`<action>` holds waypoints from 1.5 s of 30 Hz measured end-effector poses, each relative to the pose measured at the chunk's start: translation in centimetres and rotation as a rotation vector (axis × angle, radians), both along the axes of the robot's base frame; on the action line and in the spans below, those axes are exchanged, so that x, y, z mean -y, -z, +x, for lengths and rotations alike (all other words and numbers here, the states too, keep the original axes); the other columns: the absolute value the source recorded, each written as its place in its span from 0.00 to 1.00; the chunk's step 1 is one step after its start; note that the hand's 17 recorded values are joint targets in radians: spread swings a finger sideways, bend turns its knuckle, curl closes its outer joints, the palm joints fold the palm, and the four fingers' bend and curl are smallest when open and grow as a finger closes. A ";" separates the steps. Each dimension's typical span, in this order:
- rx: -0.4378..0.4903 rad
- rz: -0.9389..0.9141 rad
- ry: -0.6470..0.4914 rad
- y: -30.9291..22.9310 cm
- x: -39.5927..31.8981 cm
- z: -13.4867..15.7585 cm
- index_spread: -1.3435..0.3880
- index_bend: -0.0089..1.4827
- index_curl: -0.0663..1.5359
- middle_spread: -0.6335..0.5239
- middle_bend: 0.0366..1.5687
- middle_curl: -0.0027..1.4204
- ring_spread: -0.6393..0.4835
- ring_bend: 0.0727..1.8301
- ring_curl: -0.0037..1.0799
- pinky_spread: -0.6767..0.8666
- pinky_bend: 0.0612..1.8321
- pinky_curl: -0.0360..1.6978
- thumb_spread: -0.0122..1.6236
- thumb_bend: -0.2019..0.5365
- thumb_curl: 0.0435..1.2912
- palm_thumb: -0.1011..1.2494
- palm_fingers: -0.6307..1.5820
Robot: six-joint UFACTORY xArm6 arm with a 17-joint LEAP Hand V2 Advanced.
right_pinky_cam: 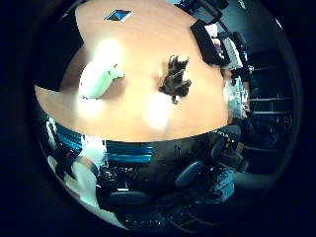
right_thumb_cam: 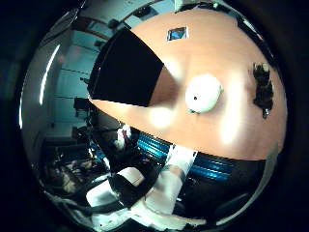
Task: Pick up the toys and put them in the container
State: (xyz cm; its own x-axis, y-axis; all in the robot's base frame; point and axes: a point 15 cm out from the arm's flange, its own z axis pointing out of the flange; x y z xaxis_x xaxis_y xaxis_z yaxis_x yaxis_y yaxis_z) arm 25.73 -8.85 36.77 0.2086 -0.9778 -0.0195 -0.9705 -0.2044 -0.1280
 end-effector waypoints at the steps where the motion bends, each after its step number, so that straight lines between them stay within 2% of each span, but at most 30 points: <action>1: -0.001 0.000 -0.001 0.0 0.0 0.2 0.55 0.12 0.22 0.63 0.10 0.22 0.74 0.07 0.22 0.72 0.16 0.19 0.55 0.23 0.19 0.16 0.37; 11: -0.045 0.032 -0.019 1.9 -1.7 3.1 0.55 0.11 0.21 0.61 0.10 0.22 0.74 0.09 0.24 0.73 0.17 0.20 0.57 0.24 0.19 0.19 0.36; 18: -0.040 0.023 -0.026 3.4 -2.9 5.4 0.55 0.11 0.21 0.61 0.10 0.22 0.74 0.09 0.24 0.73 0.17 0.20 0.58 0.23 0.19 0.20 0.36; 25: -0.043 0.022 -0.048 5.1 -3.5 7.4 0.55 0.12 0.21 0.56 0.10 0.21 0.74 0.09 0.25 0.72 0.19 0.20 0.58 0.23 0.18 0.22 0.34; 32: -0.167 0.047 -0.054 13.2 -4.3 5.1 0.54 0.12 0.21 0.58 0.10 0.21 0.74 0.09 0.25 0.72 0.19 0.20 0.59 0.24 0.18 0.23 0.33; 45: -0.221 0.038 -0.070 20.4 -4.3 6.3 0.54 0.12 0.22 0.59 0.10 0.21 0.74 0.09 0.24 0.72 0.19 0.20 0.59 0.24 0.18 0.26 0.33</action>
